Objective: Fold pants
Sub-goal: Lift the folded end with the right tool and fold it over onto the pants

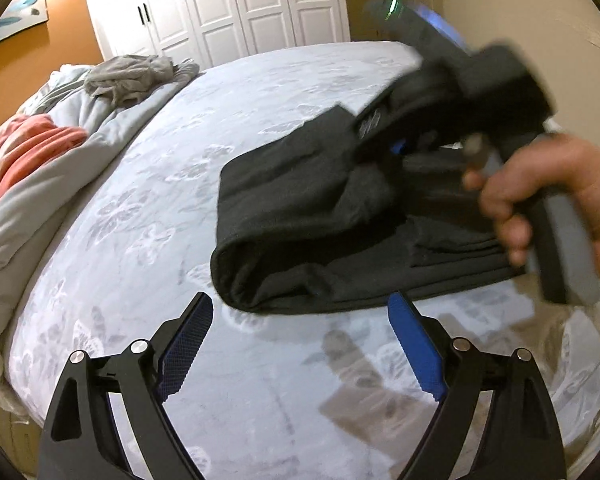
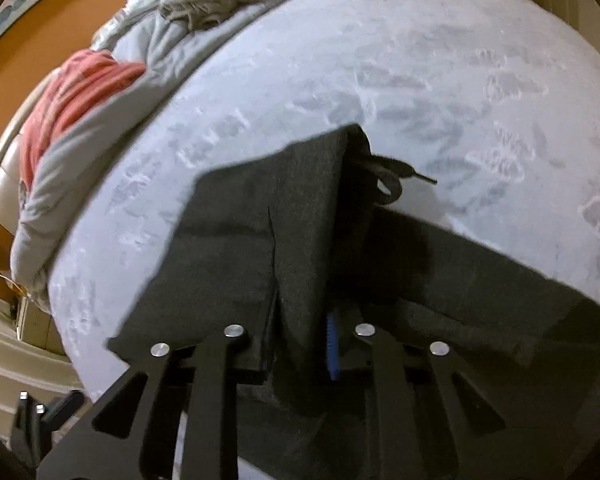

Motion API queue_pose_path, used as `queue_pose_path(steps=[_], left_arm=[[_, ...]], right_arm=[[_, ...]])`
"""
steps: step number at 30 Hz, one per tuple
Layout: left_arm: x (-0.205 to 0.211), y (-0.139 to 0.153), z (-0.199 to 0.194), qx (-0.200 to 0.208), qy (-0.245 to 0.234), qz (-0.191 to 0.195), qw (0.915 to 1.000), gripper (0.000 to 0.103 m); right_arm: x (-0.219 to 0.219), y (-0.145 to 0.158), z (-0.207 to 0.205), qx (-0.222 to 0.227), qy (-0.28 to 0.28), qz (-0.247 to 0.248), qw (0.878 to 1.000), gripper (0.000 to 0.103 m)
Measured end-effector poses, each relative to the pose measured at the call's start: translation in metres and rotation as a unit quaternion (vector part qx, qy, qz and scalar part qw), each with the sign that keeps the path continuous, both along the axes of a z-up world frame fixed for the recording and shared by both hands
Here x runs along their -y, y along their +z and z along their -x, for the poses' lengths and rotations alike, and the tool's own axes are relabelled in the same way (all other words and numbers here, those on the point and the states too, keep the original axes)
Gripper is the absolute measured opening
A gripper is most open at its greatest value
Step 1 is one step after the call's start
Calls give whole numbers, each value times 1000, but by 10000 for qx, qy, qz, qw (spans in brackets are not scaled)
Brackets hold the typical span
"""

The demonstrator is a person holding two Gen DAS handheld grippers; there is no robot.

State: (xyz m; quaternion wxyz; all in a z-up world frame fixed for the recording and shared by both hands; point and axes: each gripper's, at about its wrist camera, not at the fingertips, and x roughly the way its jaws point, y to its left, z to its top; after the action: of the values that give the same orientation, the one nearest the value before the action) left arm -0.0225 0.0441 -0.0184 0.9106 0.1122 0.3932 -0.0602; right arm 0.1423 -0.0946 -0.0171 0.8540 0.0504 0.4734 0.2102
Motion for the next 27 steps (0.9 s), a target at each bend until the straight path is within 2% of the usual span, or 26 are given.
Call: queue_pose_path(steps=[5,6,8,10,11,13,15,19,20,21,23,26,27], left_arm=[[1,0,5,-13,41,5,10000,87],[1,1,4,-10,22,30,10000,87],[1,6,8,40,-12,103,9999,87],[3,11,12,71,-104,206,9997,87],[4,13,13,74,-124,230,9996,87],[6,15,14,31,-173,323,9993,87],[7,16,11,-51,-197,410,9990,87],[17,14,1,-263,-149,615,9976,87],[21,14,-3,-317,-154,640,9973,87],[22,13,-7,-346,-148,651,9972,87],[31,13,-13,-387,-151,676,9968,87],[46,15,-23,-365,-191,637,9971,87],[52,16,-26,-344,-203,619,9973,87]], right_arm=[[-5,47,17,325,137,-129,9993,17],[-2,68,26,520,179,-211,9983,17],[8,95,39,741,184,-308,9966,17],[38,126,60,1026,-16,-300,9943,17],[52,132,66,1086,-143,-243,9937,17],[95,128,83,1067,-533,-95,9928,17],[139,104,95,859,-991,133,9913,17],[213,5,89,-300,-1726,432,9836,20],[223,-13,88,-501,-1826,315,9814,21],[235,-22,91,-530,-1945,-68,9794,26],[241,-13,93,-431,-2038,-285,9777,27],[237,26,100,351,-2075,151,9775,28],[235,32,101,461,-2058,203,9773,28]])
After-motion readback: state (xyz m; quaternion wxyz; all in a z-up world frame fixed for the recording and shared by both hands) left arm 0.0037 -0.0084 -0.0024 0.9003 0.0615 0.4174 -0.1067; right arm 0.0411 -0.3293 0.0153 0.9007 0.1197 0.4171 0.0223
